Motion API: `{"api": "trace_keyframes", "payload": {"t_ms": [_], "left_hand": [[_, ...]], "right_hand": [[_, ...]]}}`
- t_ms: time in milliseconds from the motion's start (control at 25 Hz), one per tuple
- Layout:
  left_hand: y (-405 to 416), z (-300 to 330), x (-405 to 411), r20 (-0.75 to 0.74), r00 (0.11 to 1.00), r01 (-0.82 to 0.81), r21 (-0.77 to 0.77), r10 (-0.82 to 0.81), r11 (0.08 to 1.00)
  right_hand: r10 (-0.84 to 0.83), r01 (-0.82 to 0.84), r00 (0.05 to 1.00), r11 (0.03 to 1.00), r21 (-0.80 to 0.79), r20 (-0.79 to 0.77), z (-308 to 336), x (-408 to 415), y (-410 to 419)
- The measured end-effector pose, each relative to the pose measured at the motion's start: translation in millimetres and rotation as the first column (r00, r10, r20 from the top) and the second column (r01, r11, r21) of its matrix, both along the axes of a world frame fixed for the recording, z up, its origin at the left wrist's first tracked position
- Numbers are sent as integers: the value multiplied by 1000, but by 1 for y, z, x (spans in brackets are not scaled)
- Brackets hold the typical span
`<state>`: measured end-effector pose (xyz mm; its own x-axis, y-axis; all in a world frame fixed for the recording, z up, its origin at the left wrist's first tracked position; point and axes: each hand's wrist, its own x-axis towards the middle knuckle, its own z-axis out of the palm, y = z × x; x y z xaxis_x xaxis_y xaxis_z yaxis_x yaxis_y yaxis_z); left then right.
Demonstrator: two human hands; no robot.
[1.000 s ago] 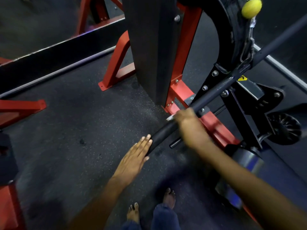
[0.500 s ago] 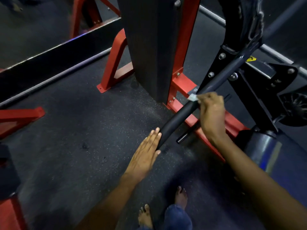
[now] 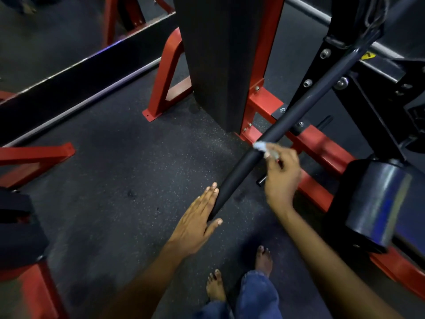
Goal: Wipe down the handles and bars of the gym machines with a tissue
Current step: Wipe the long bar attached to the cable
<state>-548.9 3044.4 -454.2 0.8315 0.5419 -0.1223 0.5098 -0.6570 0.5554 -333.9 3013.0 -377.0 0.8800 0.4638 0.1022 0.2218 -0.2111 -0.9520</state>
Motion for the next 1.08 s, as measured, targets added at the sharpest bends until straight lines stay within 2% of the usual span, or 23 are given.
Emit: {"api": "trace_keyframes", "payload": {"t_ms": [120,160,240,280,320,360,440,480,520,600,680,760,840,920,960,1000,1080], "left_hand": [[-11,4,5,36,995,-93,-35,94,995],[-11,4,5,44,993,-107,-35,108,994],[-8,4,-1,39,993,-109,-22,110,994],[-8,4,-4,30,994,-107,-23,108,994],[-8,4,-7,22,994,-107,-38,108,993],[-9,6,-8,23,994,-110,-60,111,992],[-12,9,-10,71,989,-124,-101,132,987],[-13,11,-11,102,984,-131,-108,142,985],[-14,12,-11,123,981,-140,-106,153,984],[-14,15,-12,131,977,-157,-89,168,984],[-14,19,-12,127,972,-188,-75,196,979],[-15,22,-11,112,969,-217,-36,220,975],[-19,27,-9,82,963,-259,35,256,965],[-22,36,0,81,951,-304,77,298,950],[-21,42,8,89,949,-310,83,302,947],[-19,49,17,94,953,-296,86,288,951],[-13,60,32,105,968,-238,71,230,969]], "right_hand": [[281,-290,951,955,-55,-132,-22,-71,-34],[276,-291,938,956,-43,-207,-25,-75,-38],[39,-33,915,999,21,-402,-37,-53,-24],[-80,122,850,991,48,-520,-36,-40,-12],[-81,200,741,974,104,-666,-34,-33,-3],[-11,204,601,969,140,-799,-37,-37,2],[115,81,285,986,143,-952,-46,-72,-4],[133,-13,184,991,133,-974,-50,-95,-14],[144,-127,135,984,127,-980,-51,-113,-23],[103,-251,112,965,72,-988,-40,-110,-27],[121,-92,157,990,107,-980,-23,-70,-14],[167,92,283,976,200,-945,-9,-36,-1],[159,10,356,985,174,-921,-3,-44,-5],[163,-149,343,982,118,-925,-2,-65,-14],[160,-165,334,980,110,-929,5,-62,-13],[146,-124,338,986,110,-930,10,-47,-7],[102,76,404,987,144,-909,23,10,16]]}}
